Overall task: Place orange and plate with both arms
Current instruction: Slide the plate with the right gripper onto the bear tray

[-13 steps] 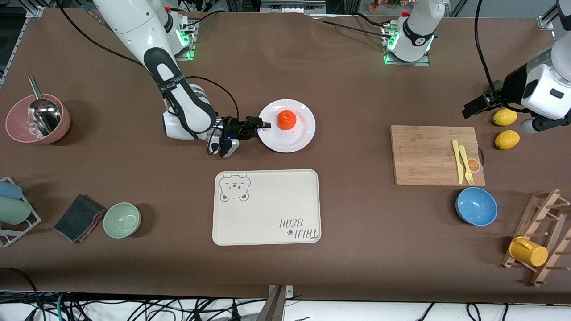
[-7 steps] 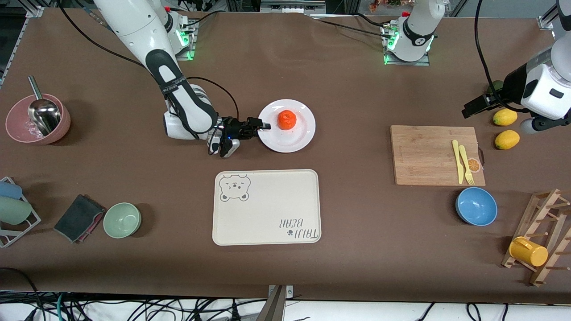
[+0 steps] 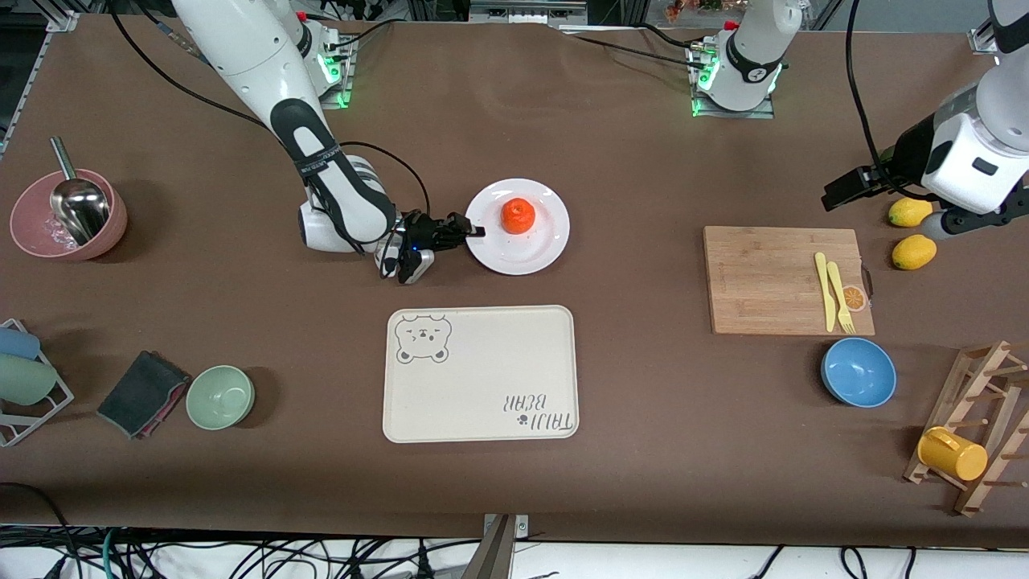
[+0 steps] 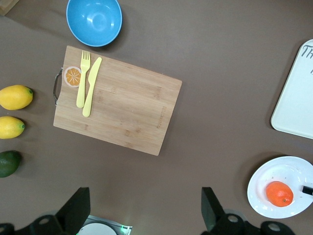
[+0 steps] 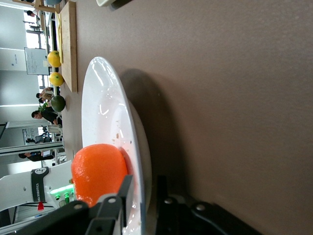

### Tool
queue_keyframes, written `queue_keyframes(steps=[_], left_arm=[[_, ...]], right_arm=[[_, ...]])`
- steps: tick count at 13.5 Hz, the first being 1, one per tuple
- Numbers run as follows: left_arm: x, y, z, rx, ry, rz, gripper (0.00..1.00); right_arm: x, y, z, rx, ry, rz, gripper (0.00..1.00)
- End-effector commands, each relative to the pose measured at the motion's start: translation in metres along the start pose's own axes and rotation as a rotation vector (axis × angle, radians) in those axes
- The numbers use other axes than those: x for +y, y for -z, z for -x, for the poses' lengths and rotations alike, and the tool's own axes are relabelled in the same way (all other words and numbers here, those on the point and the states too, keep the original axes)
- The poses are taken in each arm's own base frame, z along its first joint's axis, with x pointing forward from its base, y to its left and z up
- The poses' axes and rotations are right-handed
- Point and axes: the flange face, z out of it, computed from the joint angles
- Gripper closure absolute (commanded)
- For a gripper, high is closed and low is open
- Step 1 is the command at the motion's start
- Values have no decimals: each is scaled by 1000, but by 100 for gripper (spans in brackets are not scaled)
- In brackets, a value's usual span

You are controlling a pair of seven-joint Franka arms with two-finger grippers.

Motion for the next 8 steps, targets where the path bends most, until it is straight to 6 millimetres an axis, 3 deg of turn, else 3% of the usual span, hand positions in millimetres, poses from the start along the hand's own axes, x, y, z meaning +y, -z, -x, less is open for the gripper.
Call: queue_keyframes(steps=[1,3,8], left_arm=[[-4,7,3,3,-14,-3,0],[-4,7,3,4,-15,-3,0],[-6,9,5,0,-14,-3,0]], right_arm=[[-1,-1,-1,18,13,2,95],[-1,-1,-1,18,13,2,100],[-8,8,-9,34,26,-10,100]])
